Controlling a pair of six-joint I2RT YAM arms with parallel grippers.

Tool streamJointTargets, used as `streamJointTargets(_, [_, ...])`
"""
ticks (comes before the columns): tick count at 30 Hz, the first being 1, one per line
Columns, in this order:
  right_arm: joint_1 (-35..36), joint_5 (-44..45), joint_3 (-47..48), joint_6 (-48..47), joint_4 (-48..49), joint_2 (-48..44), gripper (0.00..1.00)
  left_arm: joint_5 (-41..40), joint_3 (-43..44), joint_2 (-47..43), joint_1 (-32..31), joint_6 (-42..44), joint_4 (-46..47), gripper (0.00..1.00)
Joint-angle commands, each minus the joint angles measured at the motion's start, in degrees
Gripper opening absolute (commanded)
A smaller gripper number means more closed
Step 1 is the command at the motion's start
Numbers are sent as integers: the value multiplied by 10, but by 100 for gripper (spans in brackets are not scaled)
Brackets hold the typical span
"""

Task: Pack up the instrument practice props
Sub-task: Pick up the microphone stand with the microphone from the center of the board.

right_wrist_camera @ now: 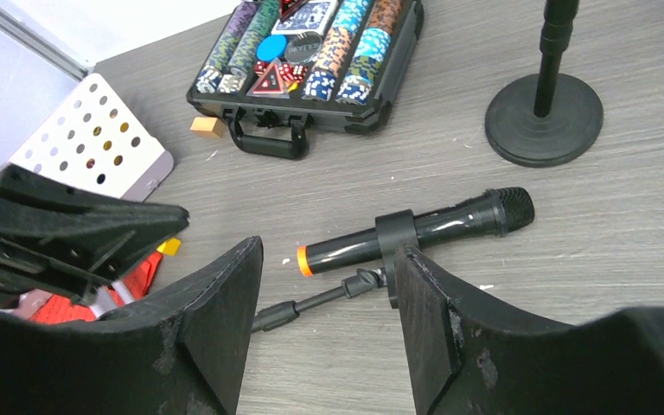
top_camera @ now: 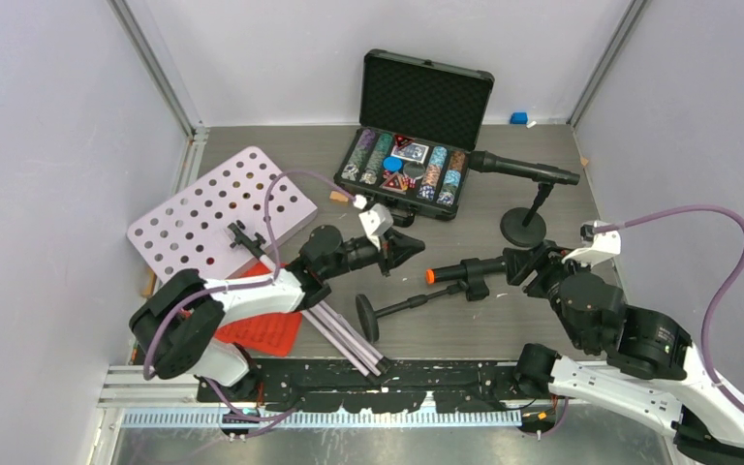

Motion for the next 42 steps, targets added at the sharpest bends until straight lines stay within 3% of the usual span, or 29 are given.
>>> streamJointTargets(1, [0, 12, 26, 47, -39, 16, 63, 10, 76, -41, -2, -3, -216, 10])
streamJointTargets(5, [0, 0, 29, 49, -39, 33, 64, 37, 142, -28, -10, 35, -378, 27])
streamJointTargets(12, [0, 5, 31, 46, -39, 31, 64, 10, 318, 83, -33, 69, -692, 44])
streamJointTargets(17, [0, 1, 31, 47, -40, 20, 64, 21, 394, 156, -39, 48, -795, 55])
streamJointTargets(22, [0, -2, 34, 46, -41, 13, 64, 43, 456, 228, -40, 36, -877, 58])
streamJointTargets(26, [0, -2, 32, 45, -43, 13, 65, 46, 471, 260, -41, 27, -898, 61])
streamJointTargets(36, [0, -3, 25, 42, -43, 8, 64, 79, 463, 300, -50, -7, -832, 66])
streamJointTargets(42, [0, -1, 23, 44, -43, -1, 65, 108, 449, 318, -52, -32, -788, 55])
